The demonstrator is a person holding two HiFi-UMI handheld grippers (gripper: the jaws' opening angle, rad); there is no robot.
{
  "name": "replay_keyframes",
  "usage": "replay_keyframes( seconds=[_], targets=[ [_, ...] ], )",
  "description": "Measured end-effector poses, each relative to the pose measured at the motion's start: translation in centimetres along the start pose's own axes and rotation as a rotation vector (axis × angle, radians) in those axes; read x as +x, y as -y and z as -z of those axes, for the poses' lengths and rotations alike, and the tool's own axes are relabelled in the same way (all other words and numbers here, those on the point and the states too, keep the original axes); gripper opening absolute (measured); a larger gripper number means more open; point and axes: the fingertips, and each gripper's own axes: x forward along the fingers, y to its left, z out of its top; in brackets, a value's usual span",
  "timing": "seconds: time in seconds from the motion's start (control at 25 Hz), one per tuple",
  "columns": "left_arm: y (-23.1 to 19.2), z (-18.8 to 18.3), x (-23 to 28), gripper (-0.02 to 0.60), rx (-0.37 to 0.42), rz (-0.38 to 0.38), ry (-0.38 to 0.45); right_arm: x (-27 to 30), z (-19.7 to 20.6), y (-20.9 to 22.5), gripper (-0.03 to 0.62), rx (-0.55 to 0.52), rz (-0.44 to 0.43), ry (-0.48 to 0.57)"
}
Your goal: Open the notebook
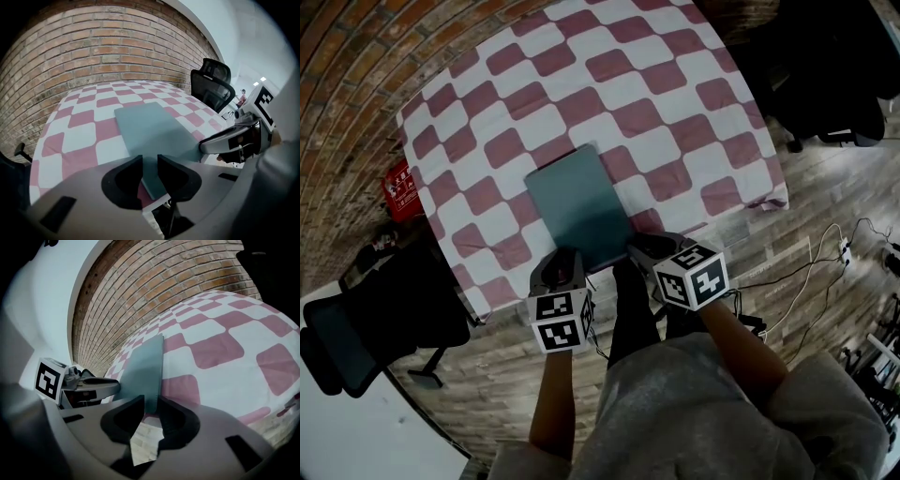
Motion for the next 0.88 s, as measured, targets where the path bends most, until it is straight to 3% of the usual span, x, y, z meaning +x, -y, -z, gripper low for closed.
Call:
replay_keyframes(
  seconds=[0.48, 0.64, 0.88],
  targets=[
    [0.4, 0.2, 0.3, 0.143, 0.009, 0.028, 0.001, 0.2, -0.1, 0.5, 0.066, 0.094, -0.015, -0.005],
    [0.7, -0.1, -0.3, 0.146, -0.009, 0.038, -0.003, -0.7, -0.7, -0.2, 0.048, 0.072, 0.015, 0.043],
    [0.7, -0.5, -2.6, 0.146, 0.001, 0.007, 0.033, -2.8, -2.2, -3.0, 0.038, 0.027, -0.038, 0.095]
  ],
)
